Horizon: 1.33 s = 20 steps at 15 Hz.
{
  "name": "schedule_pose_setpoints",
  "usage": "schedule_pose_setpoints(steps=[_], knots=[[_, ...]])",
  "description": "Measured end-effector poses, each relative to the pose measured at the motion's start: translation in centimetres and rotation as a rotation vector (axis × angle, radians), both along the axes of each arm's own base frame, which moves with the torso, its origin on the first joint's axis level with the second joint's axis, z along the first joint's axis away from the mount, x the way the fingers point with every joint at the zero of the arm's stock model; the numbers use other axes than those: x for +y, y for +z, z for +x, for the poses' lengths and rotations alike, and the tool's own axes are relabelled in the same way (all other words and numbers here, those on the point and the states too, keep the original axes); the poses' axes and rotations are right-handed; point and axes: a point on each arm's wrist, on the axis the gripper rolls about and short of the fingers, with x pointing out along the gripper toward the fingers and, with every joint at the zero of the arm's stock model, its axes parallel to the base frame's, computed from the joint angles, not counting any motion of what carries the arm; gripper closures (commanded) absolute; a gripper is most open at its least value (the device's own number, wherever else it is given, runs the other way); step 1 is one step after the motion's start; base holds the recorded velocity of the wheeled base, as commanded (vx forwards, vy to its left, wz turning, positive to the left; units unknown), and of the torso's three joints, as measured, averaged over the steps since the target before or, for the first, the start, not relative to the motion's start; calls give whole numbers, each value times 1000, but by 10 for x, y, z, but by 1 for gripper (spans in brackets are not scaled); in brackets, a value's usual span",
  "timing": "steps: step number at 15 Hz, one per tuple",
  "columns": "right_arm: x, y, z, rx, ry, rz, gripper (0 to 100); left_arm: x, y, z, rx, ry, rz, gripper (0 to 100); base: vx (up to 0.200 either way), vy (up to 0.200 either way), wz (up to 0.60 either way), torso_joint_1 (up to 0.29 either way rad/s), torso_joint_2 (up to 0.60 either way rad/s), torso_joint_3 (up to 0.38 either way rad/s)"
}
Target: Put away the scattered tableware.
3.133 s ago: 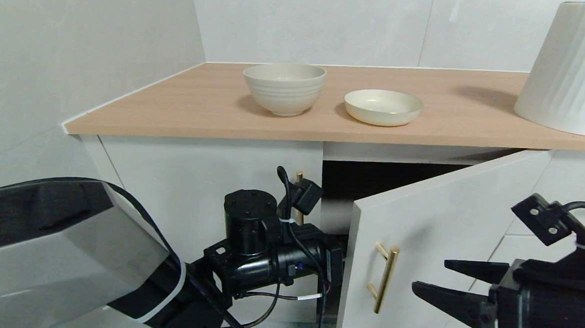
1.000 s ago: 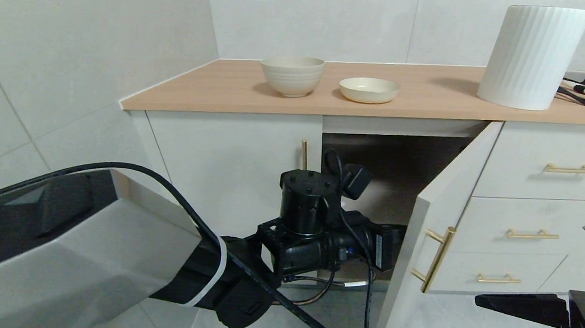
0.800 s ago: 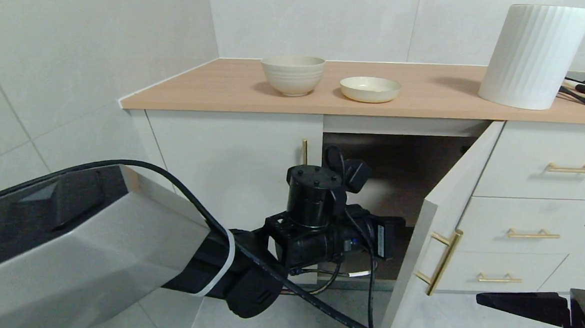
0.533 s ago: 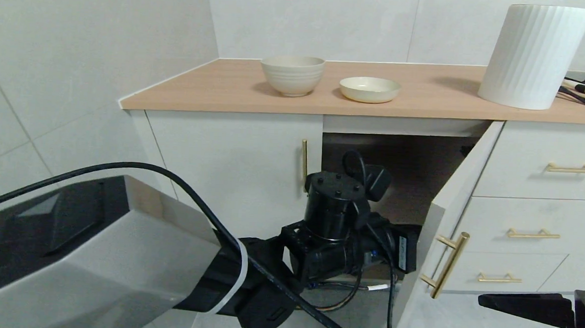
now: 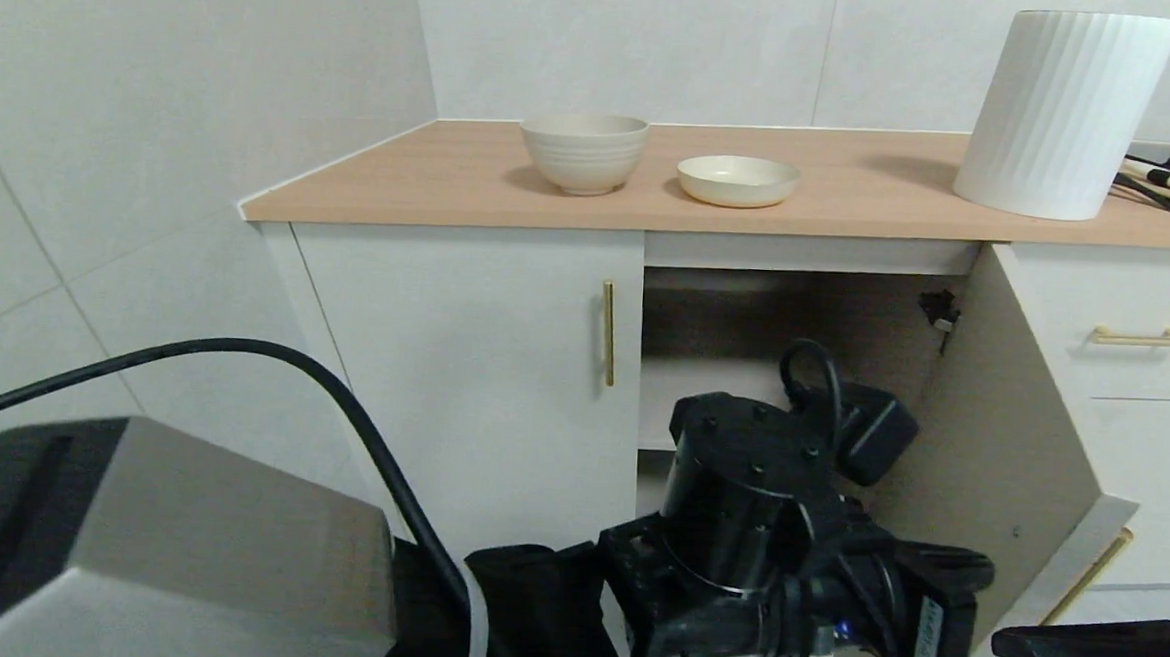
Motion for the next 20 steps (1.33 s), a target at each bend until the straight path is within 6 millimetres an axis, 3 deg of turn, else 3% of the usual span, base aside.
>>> schedule_pose_setpoints(steps=[4, 8, 12, 16, 17, 20], knots=[[-1, 1, -1, -3, -6, 4, 0, 37, 4, 39, 3, 139, 5, 100, 0, 0, 0, 0, 0, 0], [1, 0, 3, -1, -33, -8, 0, 90, 28, 52, -14, 256, -17, 100, 0, 0, 0, 0, 0, 0], [11, 3, 17, 0, -132, -50, 0, 162, 49, 39, -15, 384, 10, 100, 0, 0, 0, 0, 0, 0], [37, 17, 56, 8, -213, -80, 0, 259, 68, 15, 23, 623, 140, 100, 0, 0, 0, 0, 0, 0], [42, 20, 67, 13, -233, -85, 0, 274, 74, 9, 13, 672, 140, 0, 0, 0, 0, 0, 0, 0], [57, 28, 108, 23, -296, -93, 0, 302, 92, -3, -18, 775, 123, 0, 0, 0, 0, 0, 0, 0]])
